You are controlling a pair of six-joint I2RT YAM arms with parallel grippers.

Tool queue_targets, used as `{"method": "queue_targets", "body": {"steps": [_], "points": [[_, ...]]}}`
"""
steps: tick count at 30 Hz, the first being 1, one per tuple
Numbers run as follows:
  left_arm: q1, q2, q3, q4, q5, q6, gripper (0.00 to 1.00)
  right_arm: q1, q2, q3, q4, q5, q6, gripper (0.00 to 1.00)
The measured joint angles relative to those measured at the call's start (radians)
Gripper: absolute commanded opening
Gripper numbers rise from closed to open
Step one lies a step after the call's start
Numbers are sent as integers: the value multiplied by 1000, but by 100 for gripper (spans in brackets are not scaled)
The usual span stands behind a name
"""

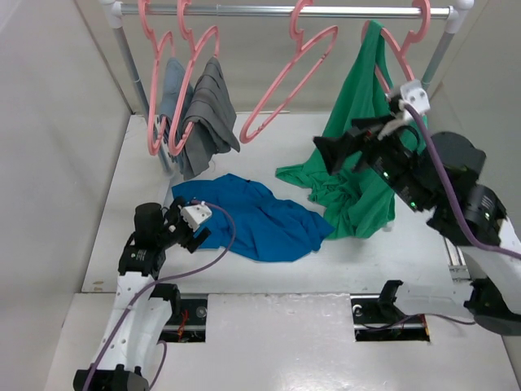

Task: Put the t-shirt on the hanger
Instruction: Grab a hanger with the right arm

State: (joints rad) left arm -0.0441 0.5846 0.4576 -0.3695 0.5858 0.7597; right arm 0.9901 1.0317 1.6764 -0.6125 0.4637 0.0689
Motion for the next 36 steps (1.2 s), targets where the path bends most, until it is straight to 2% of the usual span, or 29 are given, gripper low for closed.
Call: {"method": "queue_targets", "body": {"steps": [5,8,14,24,31,36], "points": [[0,-5,-6,32,-22,-34,78,0,248,263,61,-71,-33,100],[0,-13,-6,44,-29,-45,79,-3,361,340,117,-90,-47,100],[-6,-32,-8,48,-37,-51,81,-80,460,342,193,-156,-16,100],[-7,-35,-18,50,-36,-50,81,-198,503,309,300,-230,97,99],[-7,-40,-19,50,-35,-50,82,-251,553,235,333,-305,176,88],[-7,-40,-20,50,-33,-50,82,-256,554,191,340,-323,196,68]]}}
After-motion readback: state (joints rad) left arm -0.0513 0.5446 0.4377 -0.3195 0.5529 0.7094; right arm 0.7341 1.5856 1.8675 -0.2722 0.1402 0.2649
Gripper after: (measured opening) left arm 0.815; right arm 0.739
